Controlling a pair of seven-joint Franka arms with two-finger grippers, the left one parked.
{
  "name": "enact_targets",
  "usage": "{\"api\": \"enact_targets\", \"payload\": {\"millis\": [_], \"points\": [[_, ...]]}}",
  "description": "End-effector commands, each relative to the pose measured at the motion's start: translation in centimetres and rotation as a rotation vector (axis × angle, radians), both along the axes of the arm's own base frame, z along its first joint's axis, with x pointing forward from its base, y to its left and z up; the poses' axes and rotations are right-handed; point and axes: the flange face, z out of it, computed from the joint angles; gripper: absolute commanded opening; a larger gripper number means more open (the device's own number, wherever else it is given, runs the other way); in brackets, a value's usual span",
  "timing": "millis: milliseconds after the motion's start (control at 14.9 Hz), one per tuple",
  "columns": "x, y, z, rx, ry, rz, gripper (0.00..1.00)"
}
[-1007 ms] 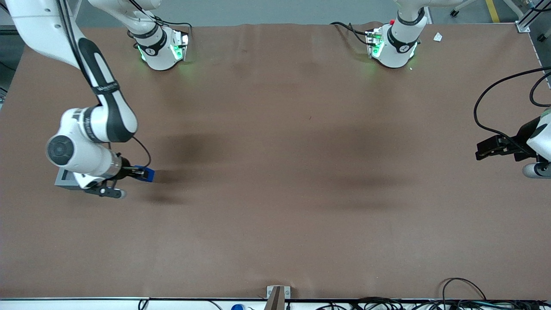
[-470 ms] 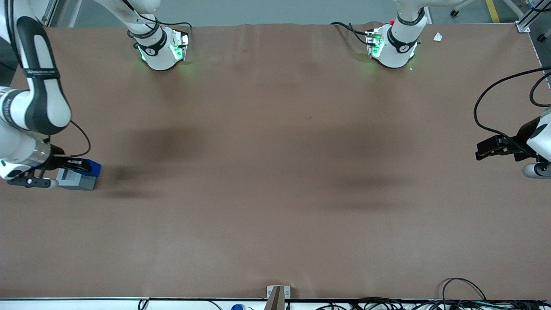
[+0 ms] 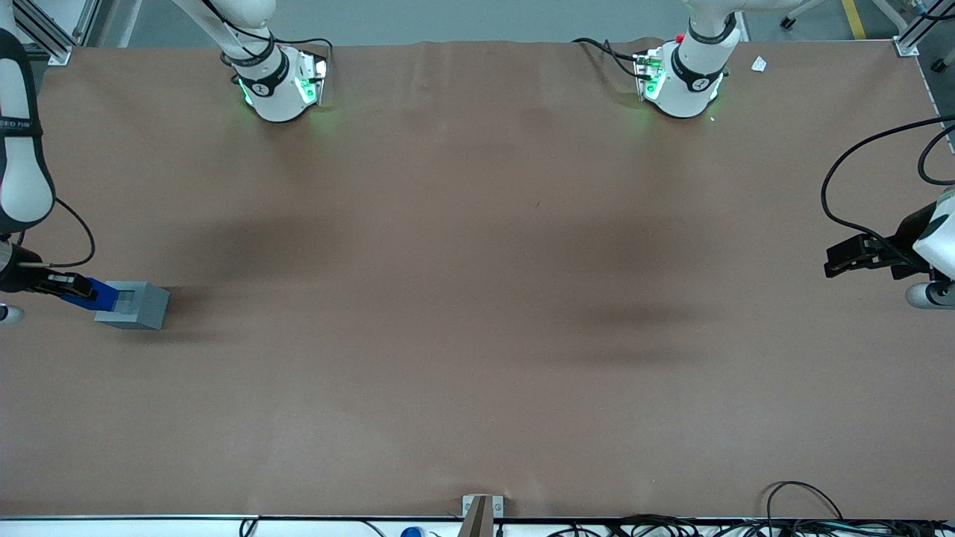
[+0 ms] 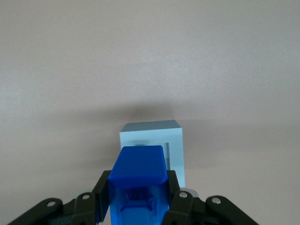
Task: Insert blue part into gray base with right arm
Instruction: 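Lift the blue cube and carry it over the gray base's hole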
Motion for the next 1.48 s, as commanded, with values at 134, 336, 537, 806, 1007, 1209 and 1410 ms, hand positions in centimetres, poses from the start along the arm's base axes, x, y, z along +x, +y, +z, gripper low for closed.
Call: {"api": "enact_targets", "payload": {"millis": [134,336,537,806,1007,1209,1410], "points": [[1.4,-2.4,-2.8,0.025,0.031,-0.034,0.0],[1.1,-2.5,-3.8,0.028,0.051,-0.025,0.0],[0.8,-1.3,-4.3,0.028,0.13,0.007,0.0],[0.6,-1.6,-4.4,0.014,0.142,0.038,0.0],[0.6,-1.6,-4.4,0.015,0.142,0.037,0.0],[0.7,-1.5,-4.8,0.015,0.142,0.034,0.0],[0.8,-1.5,-5.0,0.015,0.14,0.033,0.0]]}}
